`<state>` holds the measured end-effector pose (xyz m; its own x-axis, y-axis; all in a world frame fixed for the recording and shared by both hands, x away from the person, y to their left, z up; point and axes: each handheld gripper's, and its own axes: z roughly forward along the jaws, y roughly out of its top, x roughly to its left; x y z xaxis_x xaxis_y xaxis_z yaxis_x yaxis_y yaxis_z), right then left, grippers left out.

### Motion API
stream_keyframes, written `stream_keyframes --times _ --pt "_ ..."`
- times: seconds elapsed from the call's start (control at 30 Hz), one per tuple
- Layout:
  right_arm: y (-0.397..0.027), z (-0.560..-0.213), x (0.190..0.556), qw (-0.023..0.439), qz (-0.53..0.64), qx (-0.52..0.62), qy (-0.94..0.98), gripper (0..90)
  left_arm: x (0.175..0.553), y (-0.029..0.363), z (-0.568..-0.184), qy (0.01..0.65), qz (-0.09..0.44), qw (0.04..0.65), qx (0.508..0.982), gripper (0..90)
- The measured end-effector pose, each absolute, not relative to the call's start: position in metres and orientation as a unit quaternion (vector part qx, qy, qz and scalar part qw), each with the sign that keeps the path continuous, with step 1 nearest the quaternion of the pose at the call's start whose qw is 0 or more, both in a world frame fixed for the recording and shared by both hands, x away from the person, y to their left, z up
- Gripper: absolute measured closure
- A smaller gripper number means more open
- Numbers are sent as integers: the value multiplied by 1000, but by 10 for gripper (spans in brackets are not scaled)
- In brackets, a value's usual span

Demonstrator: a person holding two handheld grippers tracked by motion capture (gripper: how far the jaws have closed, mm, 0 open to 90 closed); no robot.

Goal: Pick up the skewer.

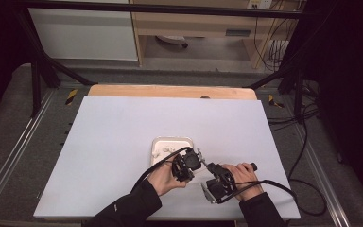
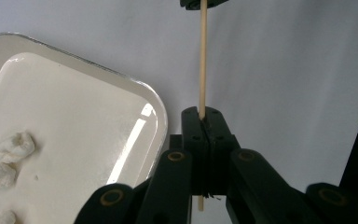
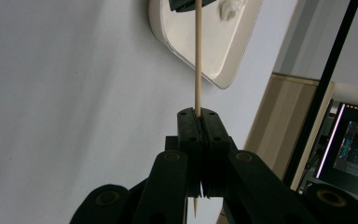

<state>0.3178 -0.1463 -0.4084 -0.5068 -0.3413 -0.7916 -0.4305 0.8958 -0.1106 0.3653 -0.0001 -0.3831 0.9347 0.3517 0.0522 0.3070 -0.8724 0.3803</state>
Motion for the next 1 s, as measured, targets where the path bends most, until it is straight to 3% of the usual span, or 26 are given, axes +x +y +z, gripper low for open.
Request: stream_keyframes --times 0.1,0.13,0.17,0.2,0.3,0.33,0.5,0.63,1.0 --pt "-149 -402 320 464 79 -175 865 668 366 5 -382 173 67 193 964 889" --pt "-149 -402 320 464 79 -175 865 668 366 8 -381 176 69 196 962 889" --pt "-151 -399 320 459 88 -165 869 627 366 10 -380 179 71 200 961 889" --pt "-156 -394 321 454 121 -131 873 529 366 15 -380 183 75 201 959 889" --pt "-160 -389 322 442 151 -105 878 464 368 27 -379 195 85 205 955 889" --pt "-165 -385 324 429 186 -67 881 391 368 32 -379 201 88 211 953 889" --pt "-172 -381 329 395 234 11 888 284 368 54 -378 220 100 227 944 888" --pt "-181 -388 337 335 280 117 892 184 367 74 -378 238 109 252 931 888" --pt "-183 -407 350 235 332 244 881 31 357 142 -378 306 129 346 878 888"
